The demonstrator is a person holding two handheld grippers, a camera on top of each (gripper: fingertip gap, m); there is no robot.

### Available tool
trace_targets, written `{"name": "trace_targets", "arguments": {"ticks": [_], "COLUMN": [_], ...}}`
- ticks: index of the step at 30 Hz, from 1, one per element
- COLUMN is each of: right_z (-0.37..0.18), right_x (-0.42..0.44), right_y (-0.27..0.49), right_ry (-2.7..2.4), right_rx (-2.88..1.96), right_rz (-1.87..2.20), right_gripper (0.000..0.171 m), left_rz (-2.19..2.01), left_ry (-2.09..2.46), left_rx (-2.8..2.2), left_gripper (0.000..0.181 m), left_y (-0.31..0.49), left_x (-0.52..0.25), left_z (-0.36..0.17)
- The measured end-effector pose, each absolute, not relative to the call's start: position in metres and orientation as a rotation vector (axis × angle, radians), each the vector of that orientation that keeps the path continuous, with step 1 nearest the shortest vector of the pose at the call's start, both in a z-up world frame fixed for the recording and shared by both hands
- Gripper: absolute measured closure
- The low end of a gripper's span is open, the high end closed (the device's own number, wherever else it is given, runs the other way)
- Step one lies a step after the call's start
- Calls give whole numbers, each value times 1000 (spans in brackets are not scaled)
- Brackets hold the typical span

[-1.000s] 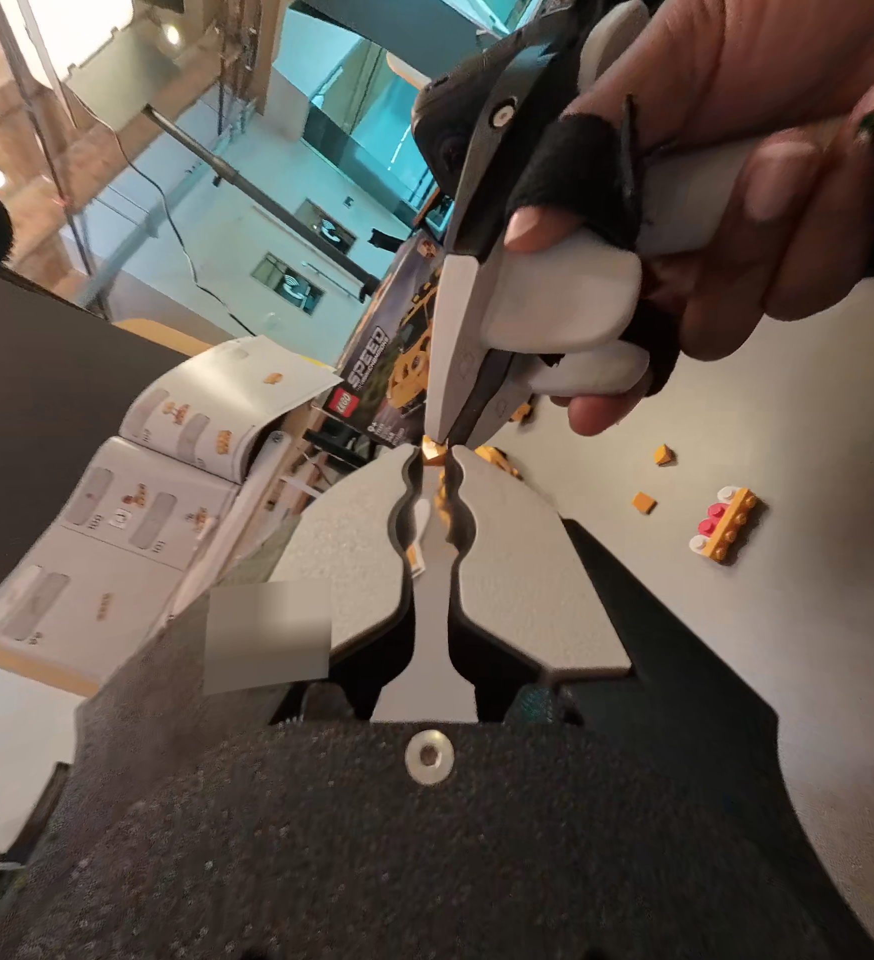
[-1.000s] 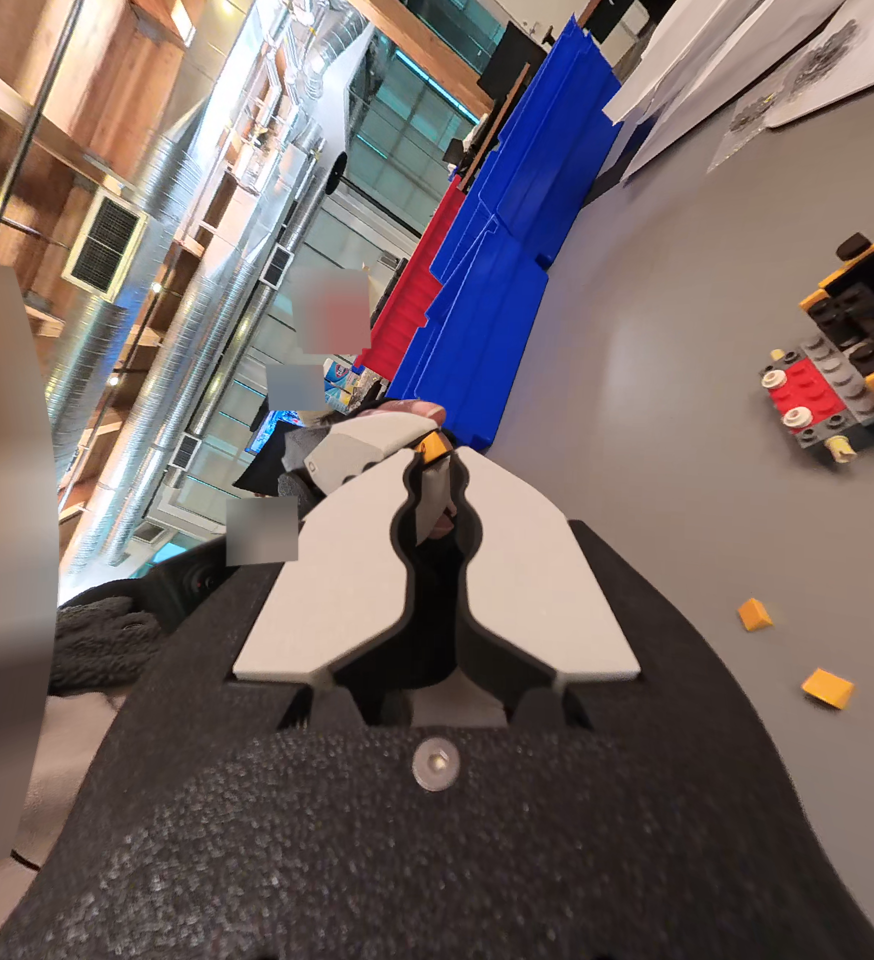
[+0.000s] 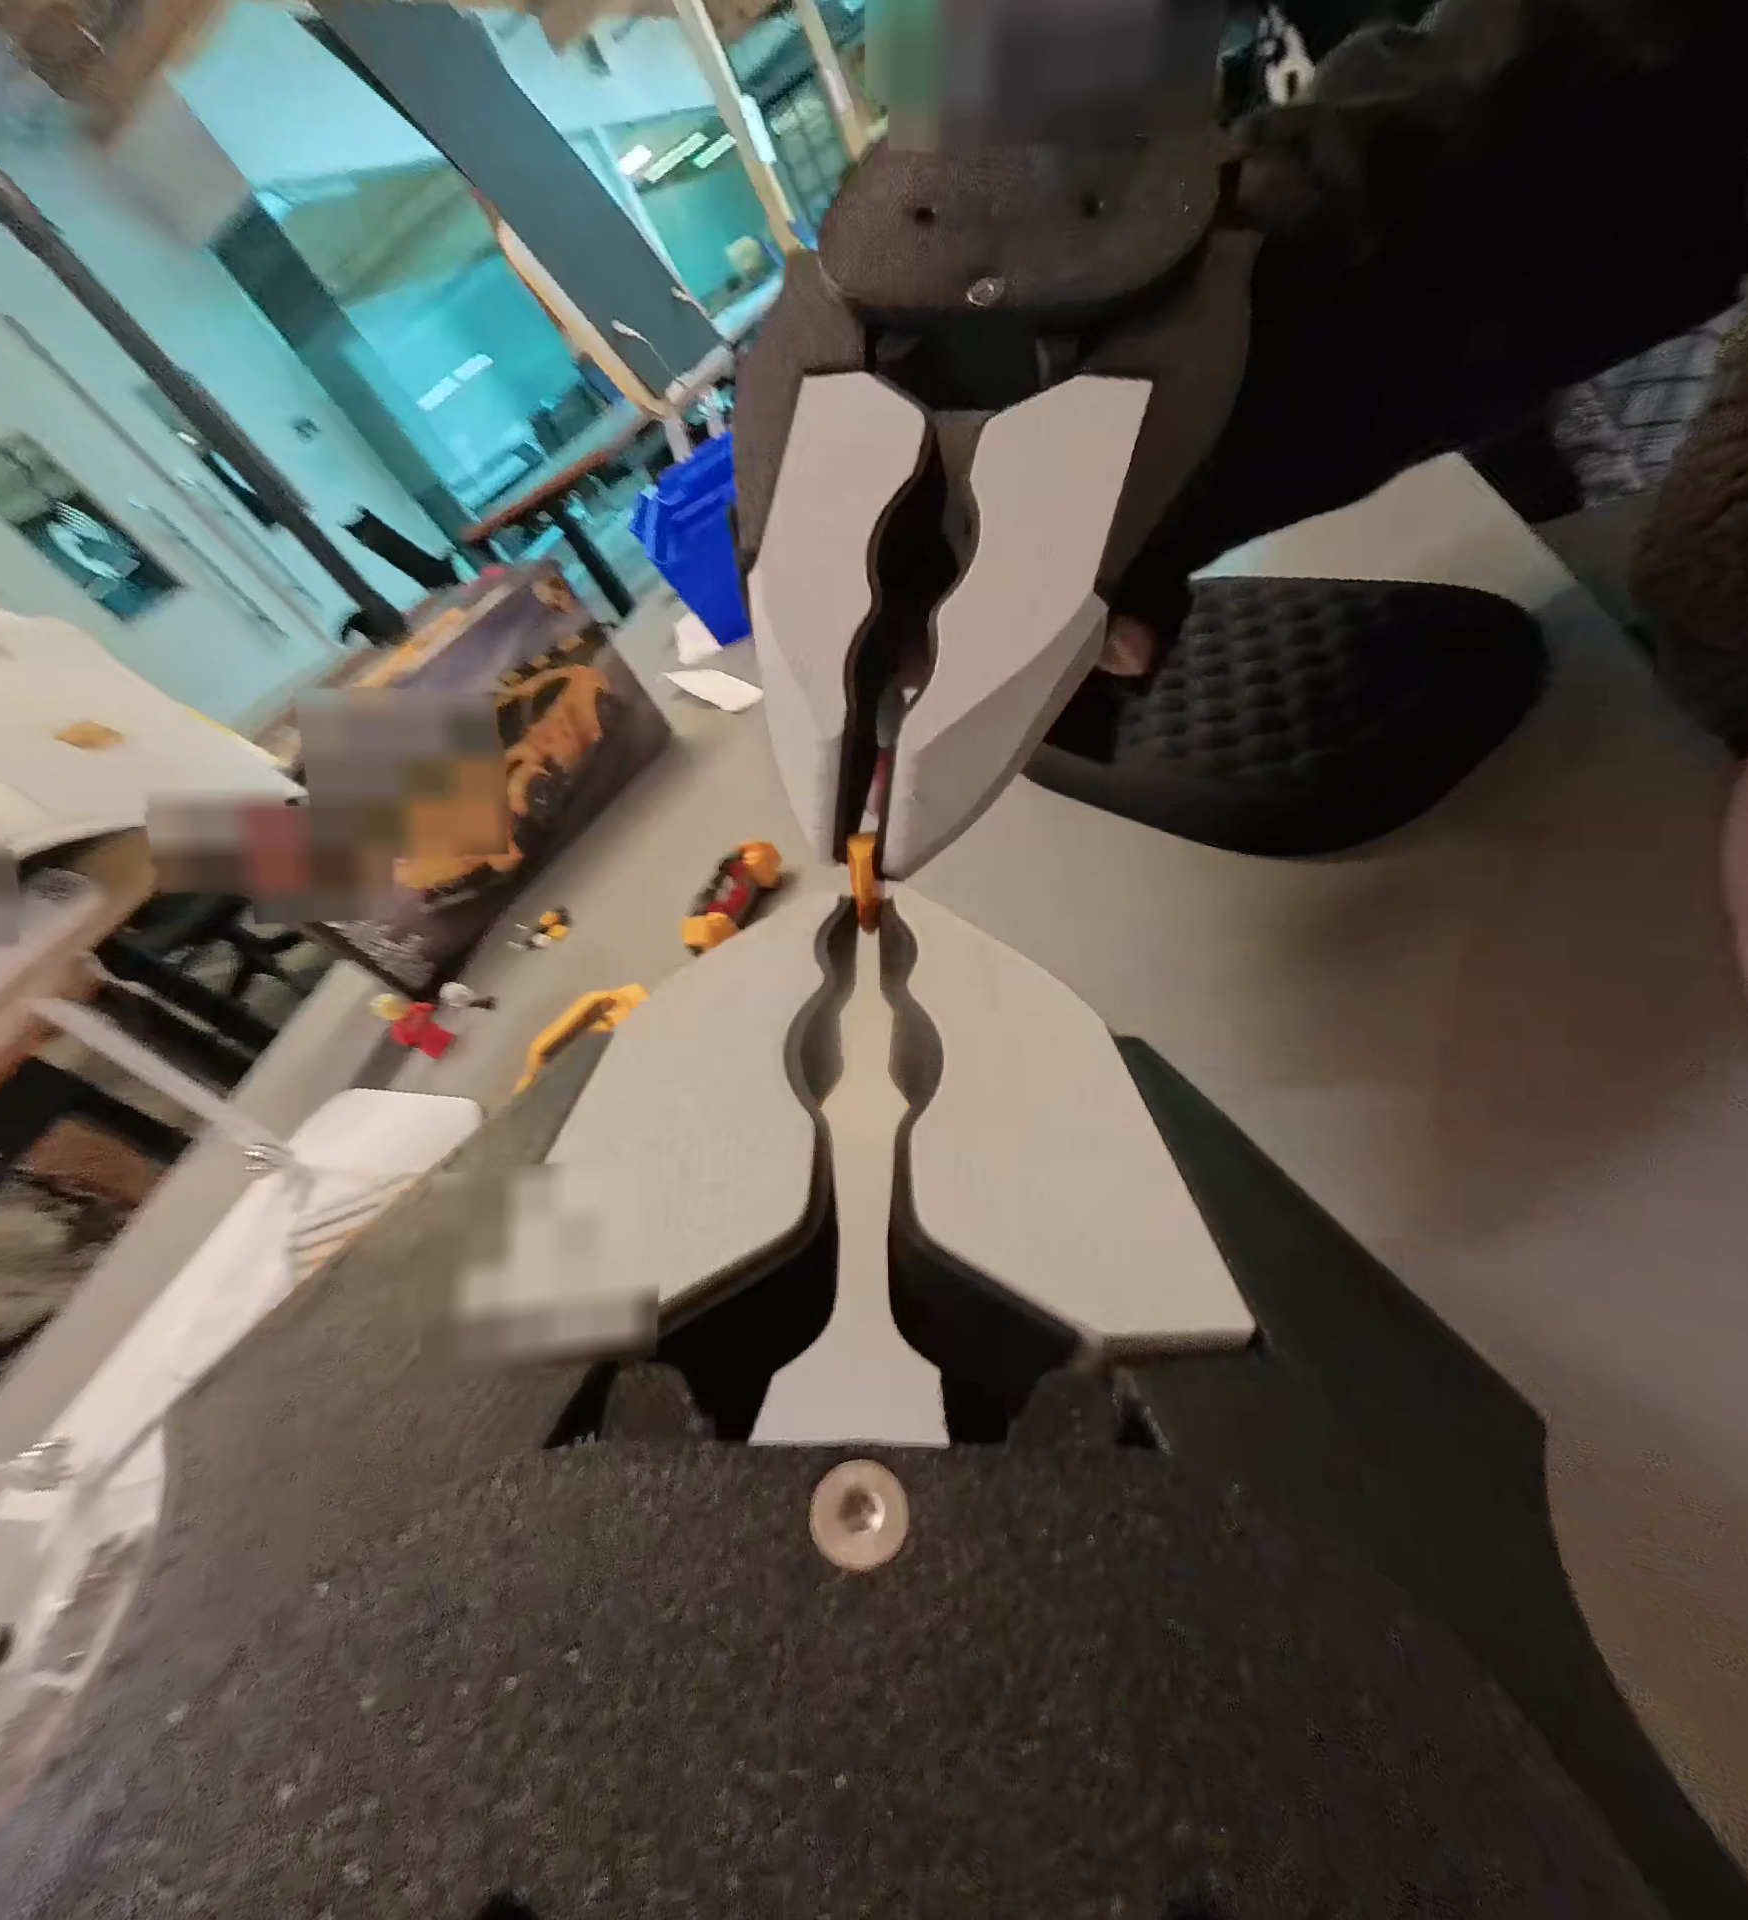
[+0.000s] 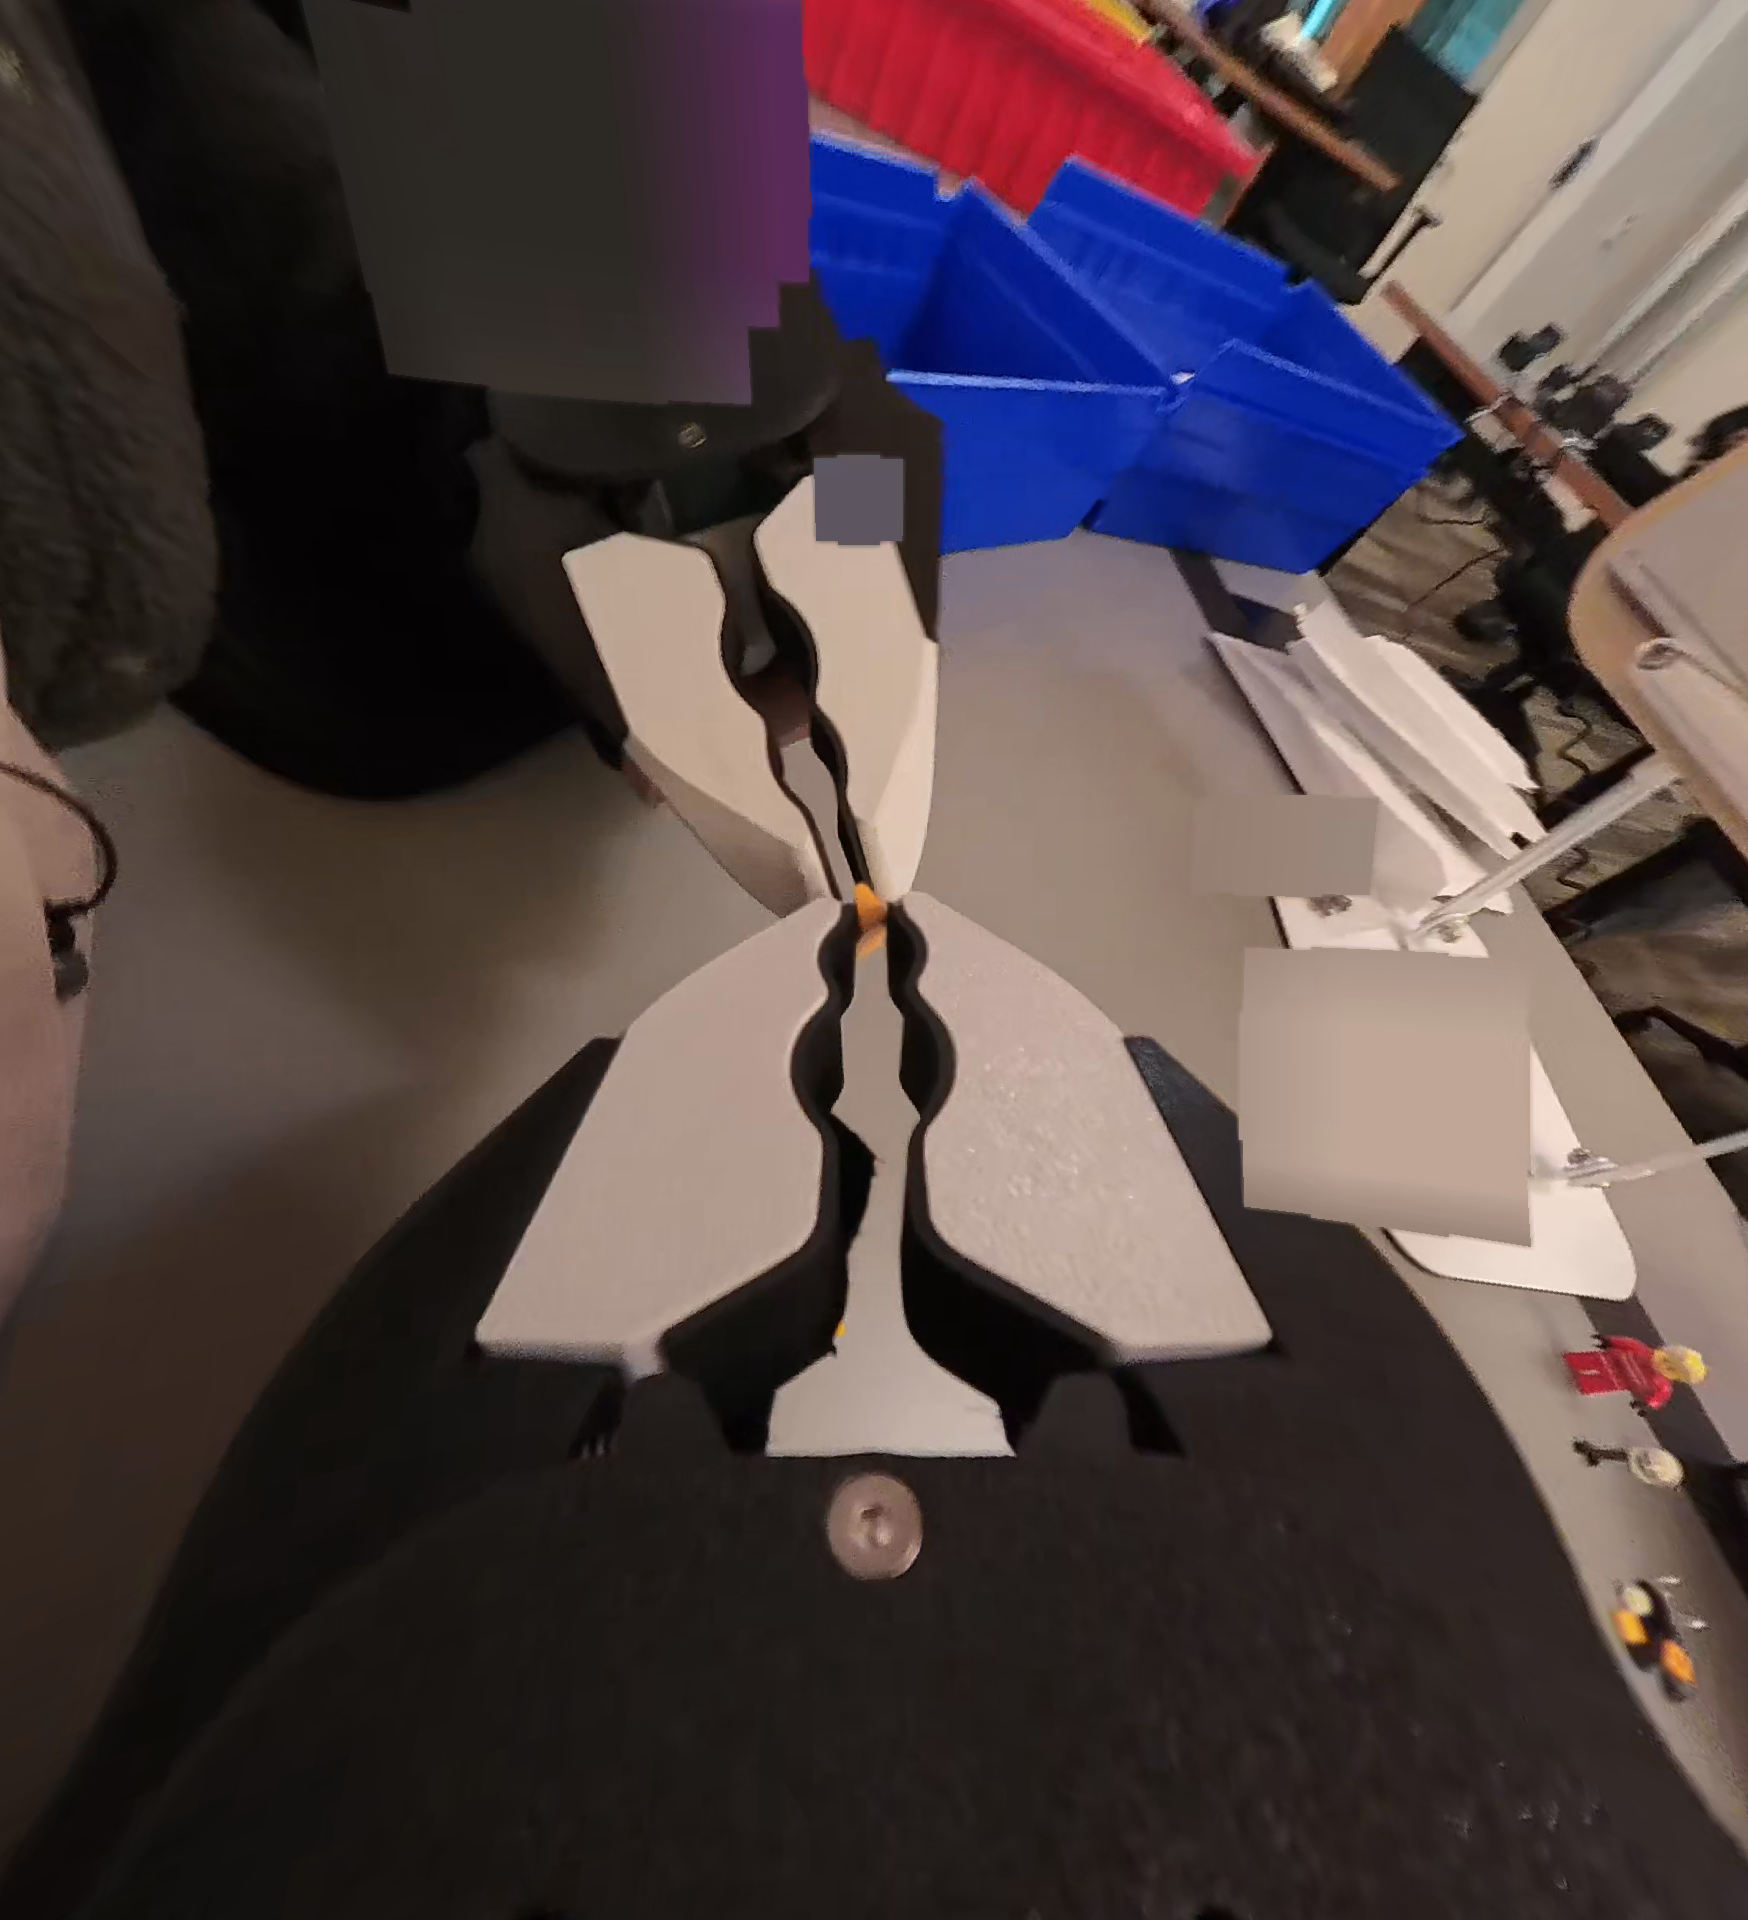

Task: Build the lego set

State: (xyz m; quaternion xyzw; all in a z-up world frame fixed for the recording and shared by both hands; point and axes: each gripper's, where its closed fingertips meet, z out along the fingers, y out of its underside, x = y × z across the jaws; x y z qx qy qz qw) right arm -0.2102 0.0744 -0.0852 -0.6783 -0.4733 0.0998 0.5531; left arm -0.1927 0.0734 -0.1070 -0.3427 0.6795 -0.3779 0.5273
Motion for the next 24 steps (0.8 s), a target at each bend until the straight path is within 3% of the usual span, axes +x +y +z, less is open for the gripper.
{"name": "trace_targets", "arguments": {"ticks": [12, 24], "right_z": [-73, -98], "right_x": [-216, -207], "right_y": [67, 65], "right_ry": [-968, -1085], "right_rx": [-1549, -1752], "right_rz": [352, 457], "right_gripper": [167, 170], "left_rz": [-836, -950], "left_ry": [1557, 1692], "left_rx": [-680, -773], "left_gripper": [178, 172], "left_y": [70, 68], "left_x": [-198, -191], "left_z": [-87, -106]}}
